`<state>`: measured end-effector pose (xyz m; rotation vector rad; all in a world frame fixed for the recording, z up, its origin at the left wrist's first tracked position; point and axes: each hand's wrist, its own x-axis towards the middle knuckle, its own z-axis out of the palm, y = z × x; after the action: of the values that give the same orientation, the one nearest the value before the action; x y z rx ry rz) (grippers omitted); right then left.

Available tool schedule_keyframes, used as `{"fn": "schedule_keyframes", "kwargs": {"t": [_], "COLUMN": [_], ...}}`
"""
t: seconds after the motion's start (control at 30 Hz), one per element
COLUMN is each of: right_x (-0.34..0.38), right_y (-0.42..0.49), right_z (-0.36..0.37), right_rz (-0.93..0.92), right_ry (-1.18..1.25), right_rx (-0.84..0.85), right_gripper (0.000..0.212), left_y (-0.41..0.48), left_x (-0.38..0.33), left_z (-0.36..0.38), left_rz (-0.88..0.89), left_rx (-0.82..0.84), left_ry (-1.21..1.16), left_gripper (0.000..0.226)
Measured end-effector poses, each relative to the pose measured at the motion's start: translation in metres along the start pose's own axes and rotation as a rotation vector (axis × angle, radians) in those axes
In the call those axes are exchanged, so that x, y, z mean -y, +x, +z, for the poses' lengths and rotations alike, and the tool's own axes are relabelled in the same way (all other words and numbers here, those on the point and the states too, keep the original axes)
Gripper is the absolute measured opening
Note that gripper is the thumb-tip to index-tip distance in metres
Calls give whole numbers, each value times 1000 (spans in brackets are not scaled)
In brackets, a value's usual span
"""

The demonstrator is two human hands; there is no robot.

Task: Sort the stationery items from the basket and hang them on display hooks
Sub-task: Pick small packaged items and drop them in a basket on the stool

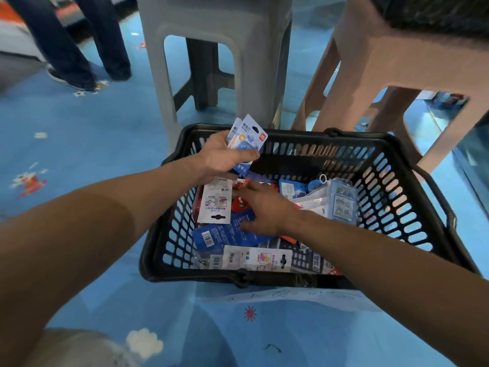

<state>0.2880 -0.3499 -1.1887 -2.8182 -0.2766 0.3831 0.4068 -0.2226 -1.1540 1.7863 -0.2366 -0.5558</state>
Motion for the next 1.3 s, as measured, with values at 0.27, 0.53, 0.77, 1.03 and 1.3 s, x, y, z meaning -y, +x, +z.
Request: {"fn": "schedule_keyframes", "kwargs": {"t": [0.27, 0.53, 0.77, 1.03, 1.3], "right_x": [25, -41, -6, -10, -71], "right_y": [2, -22, -3, 0, -34], "right_z": [27, 3, 16, 8, -28], "right_rz": [-183, -82, -118, -22, 15], "right_ry": [-265, -316, -462, -123, -309], "right_rx": [-24, 77, -50, 410, 107], "right_gripper": [43, 60, 84, 55, 51], "left_y": [0, 0, -1, -5, -5], "left_x": [-1, -1, -2, 3, 2], "left_z": [-5, -13, -14, -25, -13], "left_rz": [-8, 13, 44, 21, -16], "left_rx": [34, 19, 8, 33, 106], "left_ry": [40, 94, 129, 159, 201], "left_gripper": [37, 34, 36, 35, 37]}}
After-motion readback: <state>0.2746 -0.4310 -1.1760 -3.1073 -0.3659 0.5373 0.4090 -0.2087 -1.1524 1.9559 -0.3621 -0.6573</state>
